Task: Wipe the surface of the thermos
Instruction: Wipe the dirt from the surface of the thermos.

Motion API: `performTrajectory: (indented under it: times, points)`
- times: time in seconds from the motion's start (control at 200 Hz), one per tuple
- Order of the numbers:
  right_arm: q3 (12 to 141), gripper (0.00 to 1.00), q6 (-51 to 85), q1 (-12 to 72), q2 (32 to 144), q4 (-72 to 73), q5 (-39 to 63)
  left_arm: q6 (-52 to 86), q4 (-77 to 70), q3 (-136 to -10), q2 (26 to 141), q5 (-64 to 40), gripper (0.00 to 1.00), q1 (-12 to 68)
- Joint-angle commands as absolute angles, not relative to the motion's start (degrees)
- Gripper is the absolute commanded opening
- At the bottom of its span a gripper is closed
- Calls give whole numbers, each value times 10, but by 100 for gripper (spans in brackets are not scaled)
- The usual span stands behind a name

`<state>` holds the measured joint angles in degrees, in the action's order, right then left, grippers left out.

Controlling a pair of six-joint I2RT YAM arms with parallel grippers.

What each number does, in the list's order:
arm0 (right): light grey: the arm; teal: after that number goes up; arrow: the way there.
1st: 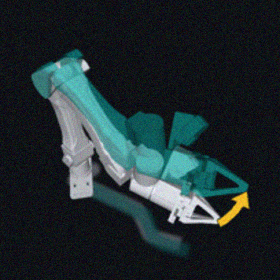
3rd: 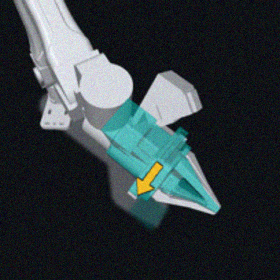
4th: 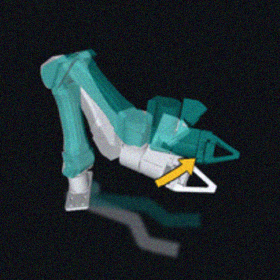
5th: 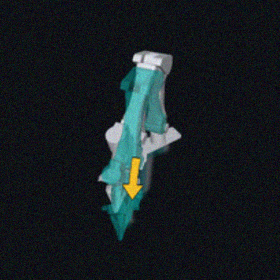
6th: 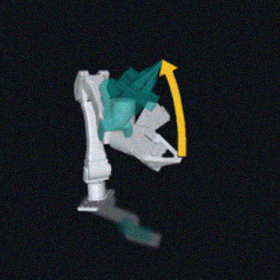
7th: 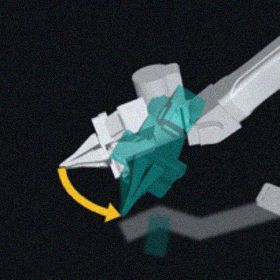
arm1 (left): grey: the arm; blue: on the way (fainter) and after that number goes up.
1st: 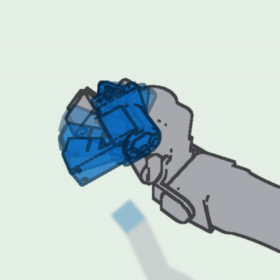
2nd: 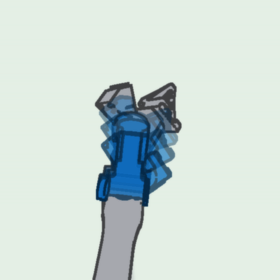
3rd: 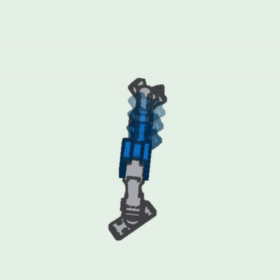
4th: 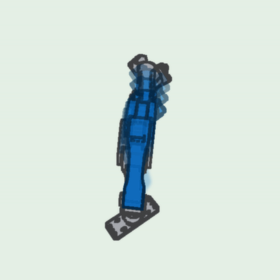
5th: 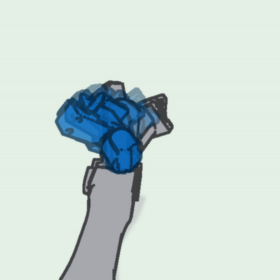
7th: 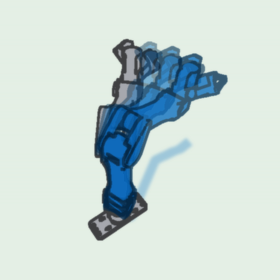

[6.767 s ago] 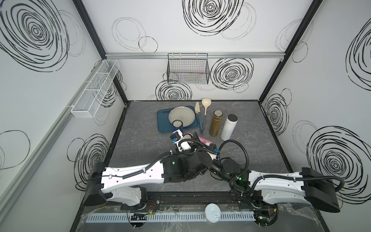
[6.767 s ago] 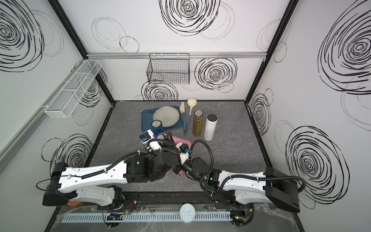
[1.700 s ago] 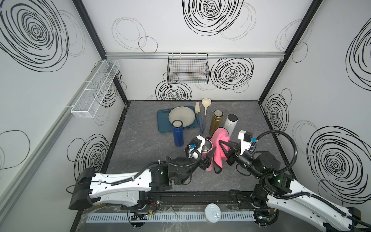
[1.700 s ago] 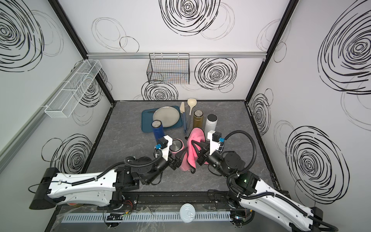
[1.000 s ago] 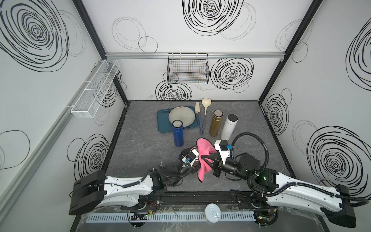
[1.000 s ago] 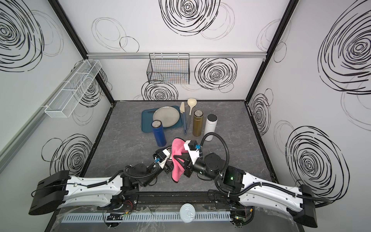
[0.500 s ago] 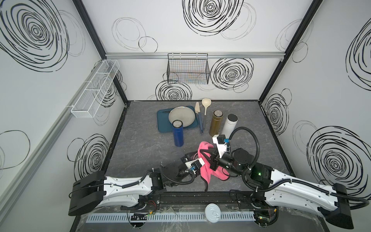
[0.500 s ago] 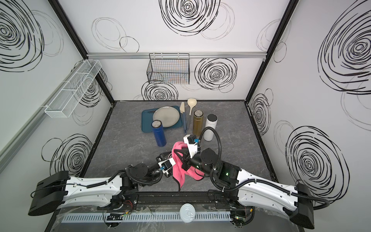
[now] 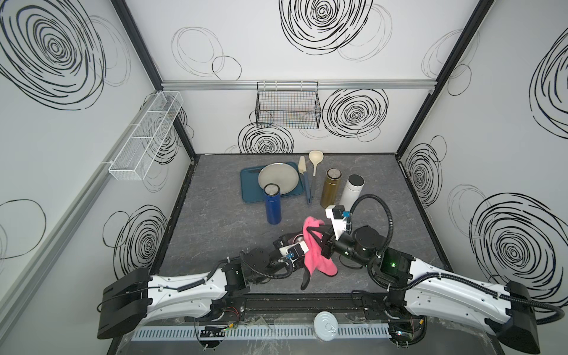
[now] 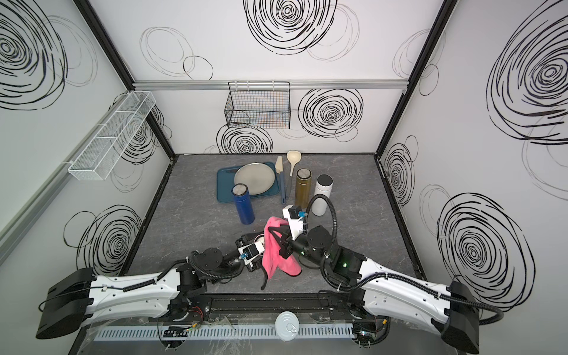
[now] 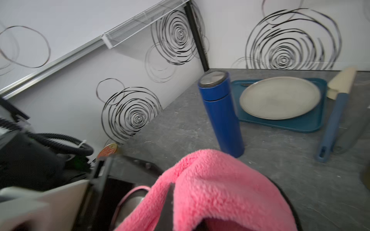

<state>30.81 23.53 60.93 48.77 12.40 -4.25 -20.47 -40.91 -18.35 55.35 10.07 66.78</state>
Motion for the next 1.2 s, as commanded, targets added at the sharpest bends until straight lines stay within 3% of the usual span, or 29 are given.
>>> performTrajectory:
  times: [0.0, 0.17, 0.38, 0.53, 0.695, 0.971, 1.196]
  points:
    - [296, 0, 218, 627, 490, 96, 14, -205, -537, -216, 524, 82, 0, 671]
    - [307, 0, 162, 735, 517, 117, -8, -197, -526, -224, 530, 90, 0, 661]
    - [294, 0, 205, 711, 485, 94, -141, -199, -503, -225, 521, 74, 0, 656]
    - [276, 0, 217, 644, 399, 98, -78, -189, -497, -217, 509, 49, 0, 635]
    - [283, 0, 173, 670, 359, 119, 24, -174, -502, -213, 511, 8, 0, 610]
    - [328, 0, 161, 725, 474, 127, 26, -189, -478, -223, 516, -35, 0, 609]
    - [343, 0, 182, 714, 468, 105, -28, -226, -457, -223, 517, -85, 0, 621]
